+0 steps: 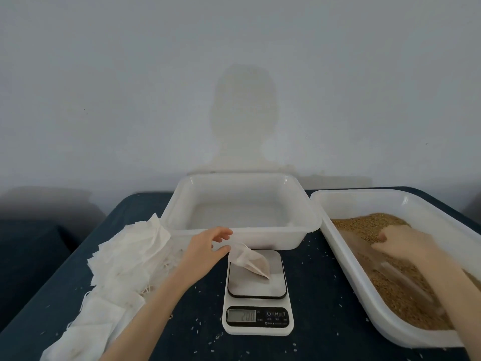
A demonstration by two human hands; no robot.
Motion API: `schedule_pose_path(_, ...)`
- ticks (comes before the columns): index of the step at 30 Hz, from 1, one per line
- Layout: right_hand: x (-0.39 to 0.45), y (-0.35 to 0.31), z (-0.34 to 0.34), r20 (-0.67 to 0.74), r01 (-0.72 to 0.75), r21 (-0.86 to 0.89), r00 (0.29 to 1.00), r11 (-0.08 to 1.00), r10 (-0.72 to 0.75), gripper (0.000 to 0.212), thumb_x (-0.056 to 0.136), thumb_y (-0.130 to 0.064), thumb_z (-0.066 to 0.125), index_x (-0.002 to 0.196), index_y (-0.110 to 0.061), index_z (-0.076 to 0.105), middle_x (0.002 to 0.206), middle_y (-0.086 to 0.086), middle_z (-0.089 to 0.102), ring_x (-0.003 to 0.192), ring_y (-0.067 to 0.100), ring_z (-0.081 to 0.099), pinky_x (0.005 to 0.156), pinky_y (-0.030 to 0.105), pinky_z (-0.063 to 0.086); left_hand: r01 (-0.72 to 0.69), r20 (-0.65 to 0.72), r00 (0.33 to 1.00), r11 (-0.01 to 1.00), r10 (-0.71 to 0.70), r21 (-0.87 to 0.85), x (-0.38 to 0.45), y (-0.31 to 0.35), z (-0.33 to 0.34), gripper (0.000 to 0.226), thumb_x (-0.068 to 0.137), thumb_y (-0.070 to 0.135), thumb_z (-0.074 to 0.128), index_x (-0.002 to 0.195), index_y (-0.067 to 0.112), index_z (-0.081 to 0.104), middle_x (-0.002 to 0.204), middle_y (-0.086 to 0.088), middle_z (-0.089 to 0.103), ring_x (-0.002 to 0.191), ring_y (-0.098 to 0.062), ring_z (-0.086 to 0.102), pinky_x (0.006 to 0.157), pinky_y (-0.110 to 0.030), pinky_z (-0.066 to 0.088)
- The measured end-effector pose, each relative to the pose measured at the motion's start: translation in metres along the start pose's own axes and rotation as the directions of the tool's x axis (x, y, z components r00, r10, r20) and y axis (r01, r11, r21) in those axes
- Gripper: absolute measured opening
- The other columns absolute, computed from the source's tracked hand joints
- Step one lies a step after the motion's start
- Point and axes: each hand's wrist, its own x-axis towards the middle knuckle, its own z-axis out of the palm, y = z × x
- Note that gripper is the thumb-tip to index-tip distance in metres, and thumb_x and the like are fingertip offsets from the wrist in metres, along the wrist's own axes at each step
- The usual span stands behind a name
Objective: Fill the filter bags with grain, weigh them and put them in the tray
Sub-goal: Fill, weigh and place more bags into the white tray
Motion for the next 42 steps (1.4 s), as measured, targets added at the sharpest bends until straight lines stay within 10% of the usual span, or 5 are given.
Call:
schedule_pose_path(5,-0.038,-0.060,-0.026,-0.385,0.242,0.217,0.911,0.946,-0.145,0.017,0.094,-0.044,0.045,0.103,-0.039,0.059,0.096,-0.018,0.062,0.080,0.003,0.057,0.059,0.023,0.040,0.017,-0.024,1.000,0.998,-0.016,0.058,0.000,-0.002,0.002,0.025,0.091,0.019,0.061,0.114,0.028,0.060,0.105,0.015,0.062,0.096,-0.002,0.055,0.084,-0.015,0.041)
schedule_pose_path(19,-0.062,-0.156,0.020,-0.289,0.541,0.362,0.839,0.759,-0.461,0.018,0.092,-0.036,0.053,0.103,-0.035,0.067,0.078,-0.024,0.057,0.080,-0.001,0.060,0.074,0.020,0.049,0.050,-0.101,0.994,0.994,-0.039,0.101,0.000,-0.011,-0.009,0.016,0.092,0.024,0.058,0.106,0.033,0.061,0.089,0.023,0.058,0.083,0.002,0.056,0.071,-0.012,0.043)
schedule_pose_path(27,-0.059,-0.215,0.050,-0.286,0.601,0.227,0.793,0.767,-0.537,0.055,0.086,-0.057,0.052,0.134,-0.031,0.045,0.130,-0.013,0.054,0.113,0.013,0.057,0.084,0.031,0.046,0.047,0.125,0.988,0.957,-0.086,0.286,0.004,0.009,0.019,0.040,0.088,0.044,0.058,0.124,0.031,0.048,0.085,0.013,0.063,0.080,-0.005,0.058,0.072,-0.025,0.045)
schedule_pose_path(34,-0.050,-0.226,0.032,-0.329,0.557,0.334,0.825,0.760,-0.460,0.026,0.096,-0.038,0.043,0.077,-0.025,0.055,0.073,-0.007,0.059,0.073,0.019,0.061,0.059,0.028,0.038,-0.025,0.063,0.998,0.988,0.016,0.152,0.025,0.034,0.014,0.008,0.089,0.021,0.061,0.094,0.023,0.066,0.082,0.012,0.061,0.074,-0.004,0.056,0.070,-0.020,0.044)
schedule_pose_path(42,0.002,-0.212,-0.051,-0.395,0.570,0.528,0.821,0.629,-0.413,0.022,0.093,-0.022,0.049,0.077,-0.013,0.062,0.063,-0.006,0.051,0.066,0.018,0.047,0.054,0.024,0.031,-0.163,0.057,0.985,0.987,0.163,-0.009,0.083,0.061,-0.021,0.034,0.081,0.027,0.072,0.112,0.024,0.058,0.111,0.007,0.057,0.104,-0.012,0.053,0.081,-0.014,0.039)
